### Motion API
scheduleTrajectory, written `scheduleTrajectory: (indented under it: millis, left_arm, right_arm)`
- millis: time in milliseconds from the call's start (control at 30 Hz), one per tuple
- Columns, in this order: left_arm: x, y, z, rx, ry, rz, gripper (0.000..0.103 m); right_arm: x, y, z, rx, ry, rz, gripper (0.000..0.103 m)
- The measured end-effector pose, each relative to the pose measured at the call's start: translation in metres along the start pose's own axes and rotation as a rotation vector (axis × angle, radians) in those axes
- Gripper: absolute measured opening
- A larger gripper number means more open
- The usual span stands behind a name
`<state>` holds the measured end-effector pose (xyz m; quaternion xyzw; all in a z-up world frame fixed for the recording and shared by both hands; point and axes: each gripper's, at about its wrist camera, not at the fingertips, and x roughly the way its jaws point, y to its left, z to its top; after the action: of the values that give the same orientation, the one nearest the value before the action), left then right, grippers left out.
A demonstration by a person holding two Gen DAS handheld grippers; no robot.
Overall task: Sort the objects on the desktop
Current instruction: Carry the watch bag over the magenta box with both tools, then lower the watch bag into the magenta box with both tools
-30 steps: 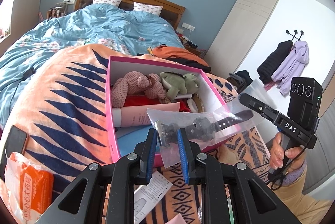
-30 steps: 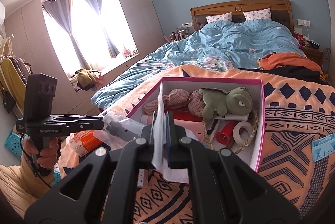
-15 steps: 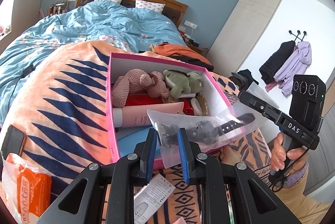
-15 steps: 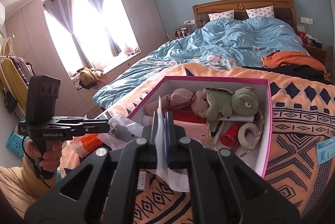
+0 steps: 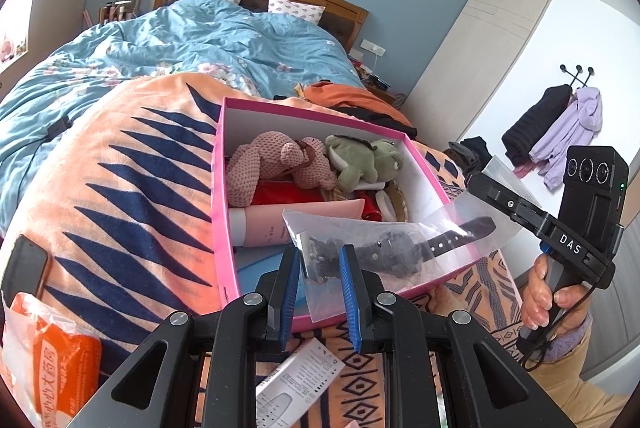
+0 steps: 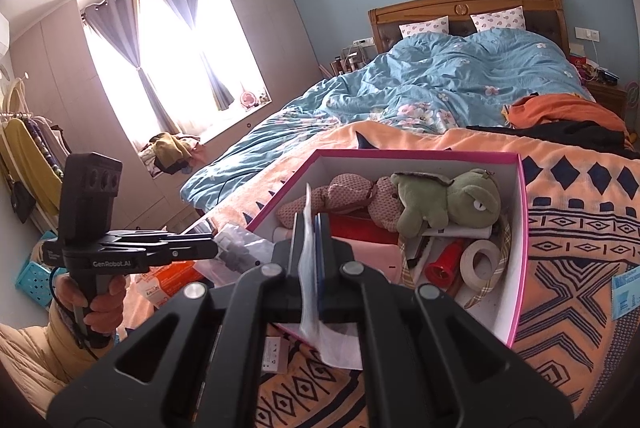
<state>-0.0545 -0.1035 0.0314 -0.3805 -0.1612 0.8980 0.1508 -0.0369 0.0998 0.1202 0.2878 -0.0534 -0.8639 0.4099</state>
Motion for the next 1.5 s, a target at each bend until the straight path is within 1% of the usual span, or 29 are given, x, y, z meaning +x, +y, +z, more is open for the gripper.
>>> scheduleTrajectory:
  millis: [533, 1500]
  left_arm:
    - [-0.001, 0.005, 0.003, -0.003, -0.01, 0.022, 0.019]
    - [0.005, 0.015, 0.003, -0.011, 0.002, 0.057, 0.019]
  right_arm:
    - [0.013, -0.009, 0.001, 0.029, 0.011, 0.026, 0.004]
    - [0.033, -0.014, -0.005, 0.045, 0.064, 0.027, 0.004]
